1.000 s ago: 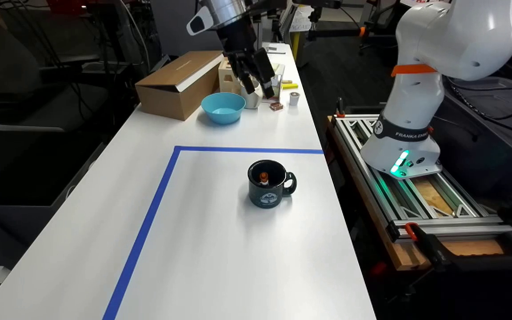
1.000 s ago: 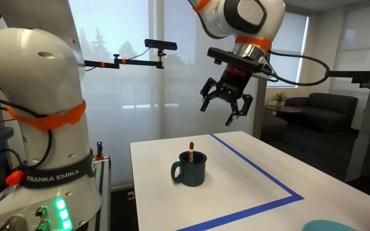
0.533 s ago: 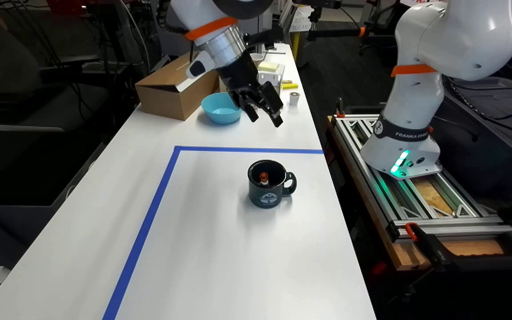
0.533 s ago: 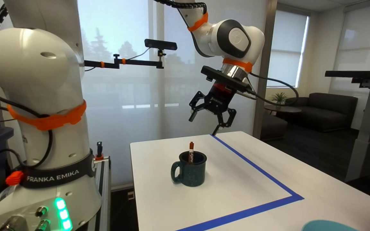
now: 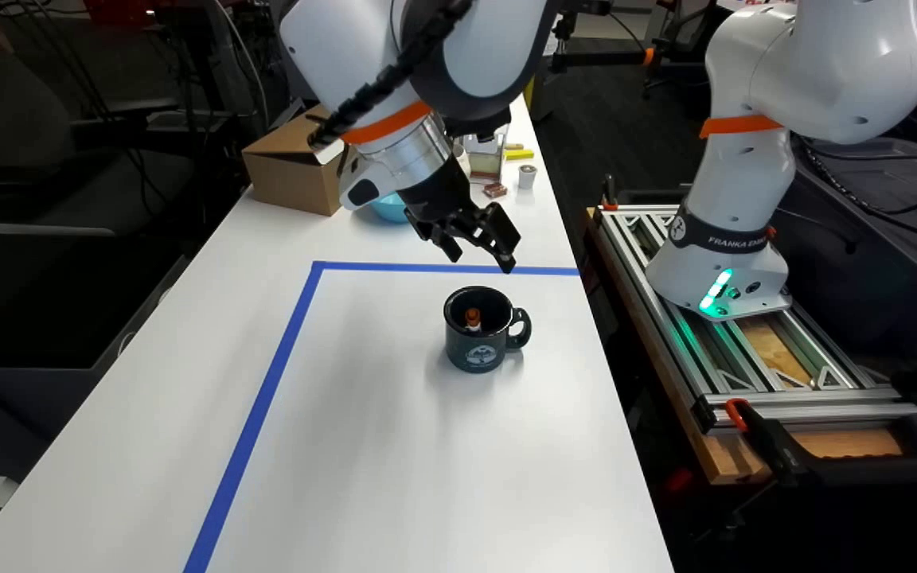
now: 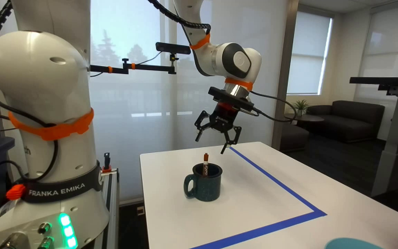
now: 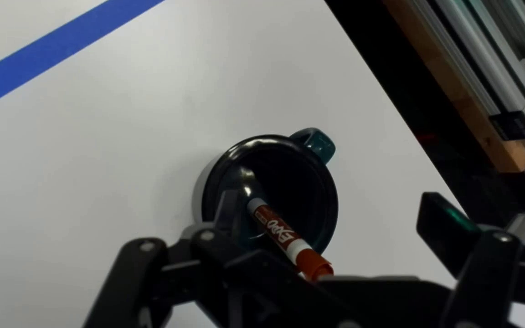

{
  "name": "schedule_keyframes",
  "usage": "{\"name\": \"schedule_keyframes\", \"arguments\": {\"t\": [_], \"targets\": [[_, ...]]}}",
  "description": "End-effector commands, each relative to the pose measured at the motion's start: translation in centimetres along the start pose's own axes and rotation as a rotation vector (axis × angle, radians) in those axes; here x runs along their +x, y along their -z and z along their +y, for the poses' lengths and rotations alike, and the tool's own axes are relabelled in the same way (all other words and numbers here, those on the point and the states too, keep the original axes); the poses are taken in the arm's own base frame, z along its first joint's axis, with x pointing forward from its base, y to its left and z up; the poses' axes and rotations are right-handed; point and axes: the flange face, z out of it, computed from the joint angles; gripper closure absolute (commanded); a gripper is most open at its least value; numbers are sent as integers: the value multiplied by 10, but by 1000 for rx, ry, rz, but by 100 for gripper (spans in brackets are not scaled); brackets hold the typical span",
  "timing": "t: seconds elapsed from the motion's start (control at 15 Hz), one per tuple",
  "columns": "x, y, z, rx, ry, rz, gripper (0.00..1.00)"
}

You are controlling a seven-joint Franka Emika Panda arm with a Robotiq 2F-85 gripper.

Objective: Remove the marker from the cup and put it on the table

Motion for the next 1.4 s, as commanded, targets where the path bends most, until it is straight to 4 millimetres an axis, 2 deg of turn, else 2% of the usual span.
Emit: {"name": "schedule_keyframes", "arguments": {"t": [0.0,0.53,0.8,1.07,1.13,1.27,1.33], "targets": [[19,-12,-7,-74,66,8,0],[50,-35,-20,-94,137,32,0],[54,-38,-25,-94,151,25,43],[55,-35,-25,-94,151,31,72],[55,-34,-24,-93,151,32,74],[55,-32,-23,-94,150,35,89],[55,-32,-23,-95,150,36,100]]}}
